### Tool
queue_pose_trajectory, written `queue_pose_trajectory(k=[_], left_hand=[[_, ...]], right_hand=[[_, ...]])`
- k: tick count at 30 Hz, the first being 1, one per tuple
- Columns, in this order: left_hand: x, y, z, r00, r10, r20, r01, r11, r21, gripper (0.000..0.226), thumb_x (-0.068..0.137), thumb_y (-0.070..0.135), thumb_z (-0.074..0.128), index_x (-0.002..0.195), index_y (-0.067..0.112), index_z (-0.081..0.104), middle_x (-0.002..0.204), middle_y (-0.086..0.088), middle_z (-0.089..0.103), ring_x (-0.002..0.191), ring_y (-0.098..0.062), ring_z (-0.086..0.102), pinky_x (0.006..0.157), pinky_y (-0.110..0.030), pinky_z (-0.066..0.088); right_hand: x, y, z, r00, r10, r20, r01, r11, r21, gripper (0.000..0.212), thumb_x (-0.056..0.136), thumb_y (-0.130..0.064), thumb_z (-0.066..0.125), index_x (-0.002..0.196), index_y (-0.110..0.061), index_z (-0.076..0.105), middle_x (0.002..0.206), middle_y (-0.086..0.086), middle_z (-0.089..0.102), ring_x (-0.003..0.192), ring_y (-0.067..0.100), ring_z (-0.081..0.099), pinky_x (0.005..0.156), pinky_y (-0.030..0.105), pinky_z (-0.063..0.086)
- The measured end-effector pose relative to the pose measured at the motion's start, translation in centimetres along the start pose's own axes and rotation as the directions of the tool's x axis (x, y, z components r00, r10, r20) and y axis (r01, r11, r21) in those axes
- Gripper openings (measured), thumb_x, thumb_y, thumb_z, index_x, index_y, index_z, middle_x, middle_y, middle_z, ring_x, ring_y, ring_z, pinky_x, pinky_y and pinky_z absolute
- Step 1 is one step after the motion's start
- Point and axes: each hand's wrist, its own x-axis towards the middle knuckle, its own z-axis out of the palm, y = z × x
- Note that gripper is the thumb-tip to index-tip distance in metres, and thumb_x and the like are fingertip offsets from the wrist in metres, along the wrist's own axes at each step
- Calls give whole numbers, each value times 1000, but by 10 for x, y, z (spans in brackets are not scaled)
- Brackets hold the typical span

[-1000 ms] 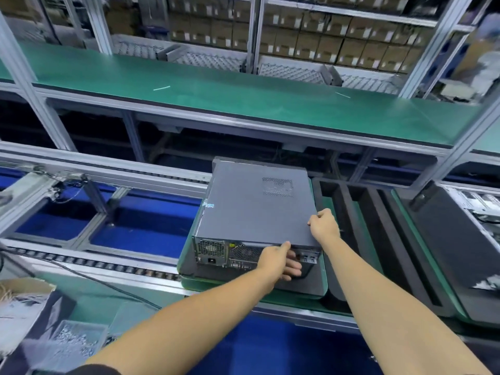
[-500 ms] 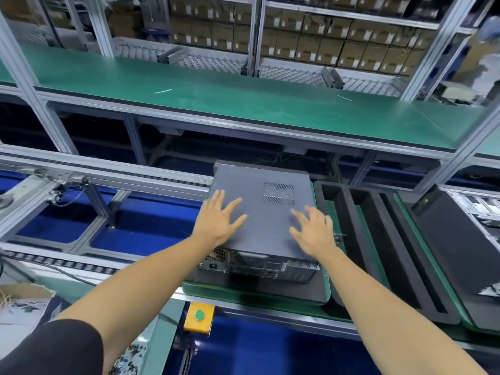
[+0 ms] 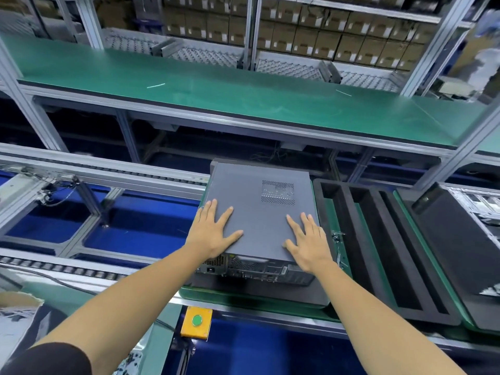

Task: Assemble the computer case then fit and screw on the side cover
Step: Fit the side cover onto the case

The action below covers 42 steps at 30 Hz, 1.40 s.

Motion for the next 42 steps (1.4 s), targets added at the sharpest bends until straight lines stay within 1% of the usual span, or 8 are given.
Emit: queue_pose_trajectory(k=[11, 15, 20, 23, 27, 30, 35, 42], left_hand=[[-17, 3, 5, 998, 15, -58, -12, 998, 56, 101, 80, 93, 1, 162, 34, 5, 167, -23, 0, 155, -34, -7, 126, -47, -7], [-8, 2, 4, 1000, 26, -10, -26, 1000, 6, 102, 78, 94, 2, 161, 35, -1, 167, -18, -15, 153, -31, -20, 125, -48, -6], [-12, -1, 5, 999, 48, -6, -48, 999, 10, 101, 78, 94, 1, 161, 37, -5, 167, -17, -16, 153, -30, -21, 125, -49, -7], [-11, -2, 2, 998, 58, 36, -58, 998, -2, 103, 76, 97, 5, 160, 39, -6, 167, -13, -17, 152, -32, -23, 123, -56, -7], [-18, -9, -1, 966, 233, 112, -241, 969, 61, 108, 67, 105, 17, 153, 51, -18, 167, -10, -19, 149, -39, -28, 117, -69, -8], [-19, -21, -10, 905, 369, 212, -405, 900, 162, 118, 62, 106, 25, 150, 49, -28, 164, -10, -27, 147, -43, -29, 114, -72, -8], [-18, -27, -23, 880, 426, 209, -463, 868, 179, 96, 80, 93, 26, 151, 51, -24, 168, -4, -15, 152, -43, -16, 117, -72, 4], [-22, -24, -31, 875, 429, 223, -469, 865, 177, 90, 87, 76, 43, 153, 54, -14, 169, 1, -9, 154, -38, -11, 118, -71, 6]], right_hand=[[-3, 4, -6, 999, -34, -1, 34, 999, 15, 67, 100, -59, 35, 161, -47, 9, 171, -1, 5, 158, 20, 0, 126, 44, 6], [0, 3, -4, 1000, -19, -15, 19, 1000, 0, 66, 100, -58, 33, 160, -48, 8, 171, -2, 5, 158, 19, -1, 126, 44, 4], [-7, 0, 0, 999, -11, -30, 12, 999, 36, 68, 97, -61, 31, 161, -47, 9, 171, -2, 6, 158, 18, -1, 125, 43, 2], [-8, 1, 0, 999, -14, -34, 14, 1000, -2, 70, 95, -63, 27, 160, -47, 8, 171, -1, 7, 158, 18, 0, 125, 45, 3], [-8, 0, 0, 999, 9, -38, -9, 1000, 25, 68, 97, -60, 31, 159, -50, 8, 171, -3, 5, 158, 17, -2, 127, 51, 2], [-9, 0, 1, 999, 9, -39, -8, 999, 37, 68, 98, -60, 35, 160, -49, 10, 171, -3, 6, 158, 17, -2, 127, 51, 3], [-10, 0, -1, 999, -7, -36, 10, 997, 71, 67, 98, -58, 36, 160, -48, 13, 172, -2, 6, 158, 17, -3, 127, 51, 2], [-14, -1, -8, 999, -43, -11, 44, 998, 48, 74, 91, -65, 32, 160, -48, 10, 172, 3, 4, 158, 21, -4, 127, 50, 0]])
